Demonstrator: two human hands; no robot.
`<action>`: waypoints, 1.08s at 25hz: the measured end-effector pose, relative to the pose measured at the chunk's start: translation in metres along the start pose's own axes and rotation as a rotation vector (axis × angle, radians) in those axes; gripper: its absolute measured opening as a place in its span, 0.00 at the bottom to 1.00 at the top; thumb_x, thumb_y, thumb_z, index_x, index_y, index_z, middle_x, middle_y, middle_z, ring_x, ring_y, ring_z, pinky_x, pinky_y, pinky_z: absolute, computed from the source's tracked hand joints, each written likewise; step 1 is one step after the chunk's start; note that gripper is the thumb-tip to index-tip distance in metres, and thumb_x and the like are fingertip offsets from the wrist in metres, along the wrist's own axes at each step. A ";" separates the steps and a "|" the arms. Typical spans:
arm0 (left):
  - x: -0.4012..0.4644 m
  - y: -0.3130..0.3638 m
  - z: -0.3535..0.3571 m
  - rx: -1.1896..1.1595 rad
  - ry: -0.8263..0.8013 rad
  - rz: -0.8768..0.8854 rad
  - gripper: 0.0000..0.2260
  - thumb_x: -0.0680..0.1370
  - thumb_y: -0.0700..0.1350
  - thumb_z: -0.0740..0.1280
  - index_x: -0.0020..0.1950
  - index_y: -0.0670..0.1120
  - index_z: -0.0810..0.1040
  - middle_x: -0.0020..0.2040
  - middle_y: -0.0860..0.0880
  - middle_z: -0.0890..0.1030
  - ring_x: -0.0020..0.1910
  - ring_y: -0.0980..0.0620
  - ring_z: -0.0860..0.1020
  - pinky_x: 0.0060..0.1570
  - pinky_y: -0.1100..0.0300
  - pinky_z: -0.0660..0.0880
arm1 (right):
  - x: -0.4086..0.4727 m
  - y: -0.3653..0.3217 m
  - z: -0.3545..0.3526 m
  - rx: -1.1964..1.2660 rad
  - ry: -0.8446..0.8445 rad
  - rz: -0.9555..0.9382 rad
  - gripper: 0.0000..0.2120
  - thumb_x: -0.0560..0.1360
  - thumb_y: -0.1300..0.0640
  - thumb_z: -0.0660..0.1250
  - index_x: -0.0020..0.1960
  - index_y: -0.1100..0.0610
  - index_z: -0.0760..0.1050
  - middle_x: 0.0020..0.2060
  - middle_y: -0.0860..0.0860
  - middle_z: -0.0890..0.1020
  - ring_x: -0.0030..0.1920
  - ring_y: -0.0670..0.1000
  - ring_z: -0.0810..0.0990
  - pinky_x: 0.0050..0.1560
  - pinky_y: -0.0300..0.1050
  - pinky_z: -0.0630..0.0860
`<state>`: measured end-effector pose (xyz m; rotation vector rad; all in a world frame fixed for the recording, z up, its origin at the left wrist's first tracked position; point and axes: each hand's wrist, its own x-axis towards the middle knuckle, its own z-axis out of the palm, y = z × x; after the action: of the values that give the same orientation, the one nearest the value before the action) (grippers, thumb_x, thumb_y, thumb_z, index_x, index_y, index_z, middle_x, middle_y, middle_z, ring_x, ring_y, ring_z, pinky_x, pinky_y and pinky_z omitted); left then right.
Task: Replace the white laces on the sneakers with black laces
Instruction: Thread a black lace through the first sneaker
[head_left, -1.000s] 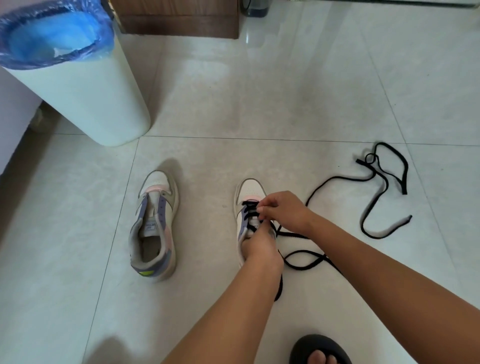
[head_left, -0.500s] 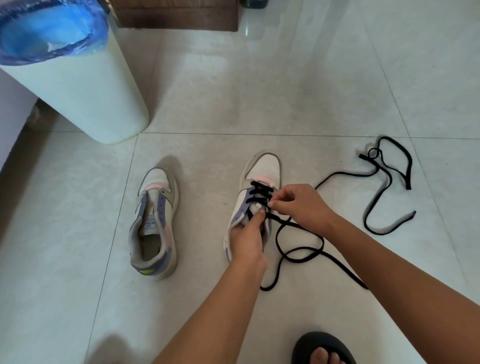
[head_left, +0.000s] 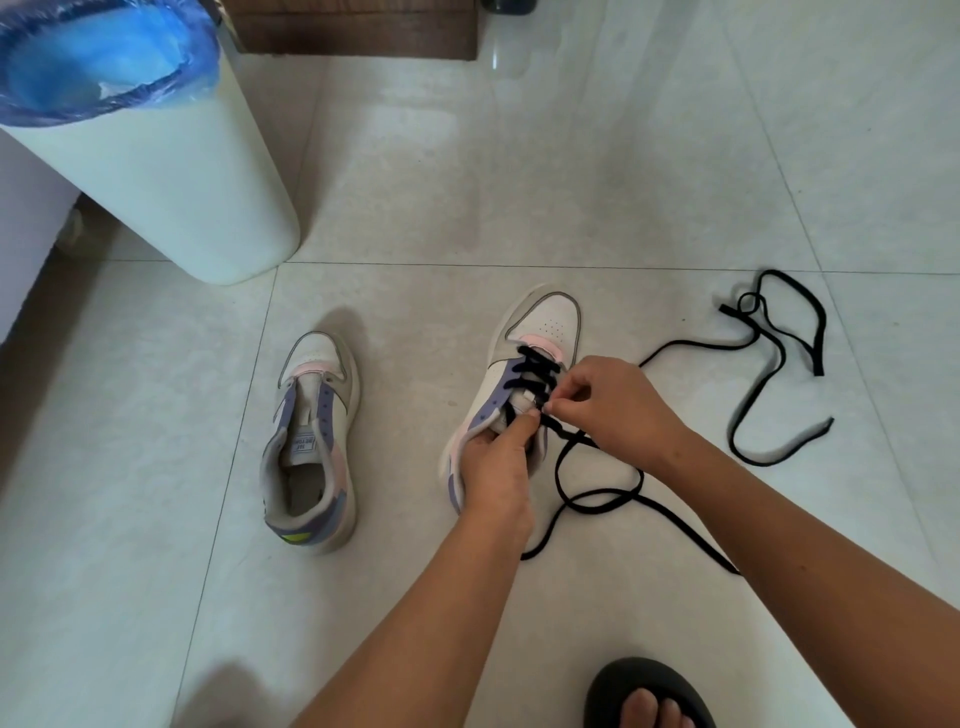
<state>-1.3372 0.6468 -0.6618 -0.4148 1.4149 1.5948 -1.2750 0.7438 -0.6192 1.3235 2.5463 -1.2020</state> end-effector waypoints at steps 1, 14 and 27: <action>0.000 0.001 0.000 0.006 -0.005 0.011 0.07 0.74 0.35 0.69 0.50 0.43 0.81 0.48 0.44 0.84 0.48 0.50 0.82 0.44 0.64 0.79 | -0.001 0.000 0.002 -0.006 0.026 -0.013 0.03 0.73 0.59 0.69 0.42 0.58 0.80 0.36 0.43 0.76 0.37 0.41 0.74 0.35 0.26 0.68; -0.021 0.012 0.019 -0.010 -0.112 -0.071 0.04 0.76 0.40 0.68 0.43 0.48 0.77 0.41 0.44 0.83 0.44 0.47 0.81 0.47 0.53 0.76 | -0.013 -0.005 0.027 0.117 0.527 -0.091 0.04 0.74 0.60 0.68 0.41 0.58 0.78 0.40 0.43 0.73 0.46 0.44 0.70 0.49 0.33 0.66; -0.018 0.032 0.016 -0.103 -0.099 -0.054 0.04 0.78 0.43 0.64 0.46 0.47 0.79 0.50 0.42 0.83 0.53 0.45 0.81 0.60 0.47 0.75 | -0.029 -0.019 -0.005 0.222 0.315 0.027 0.04 0.73 0.57 0.69 0.40 0.55 0.80 0.39 0.46 0.80 0.41 0.41 0.77 0.39 0.26 0.70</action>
<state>-1.3489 0.6577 -0.6247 -0.4254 1.2416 1.6259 -1.2683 0.7214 -0.5939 1.7145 2.6458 -1.4074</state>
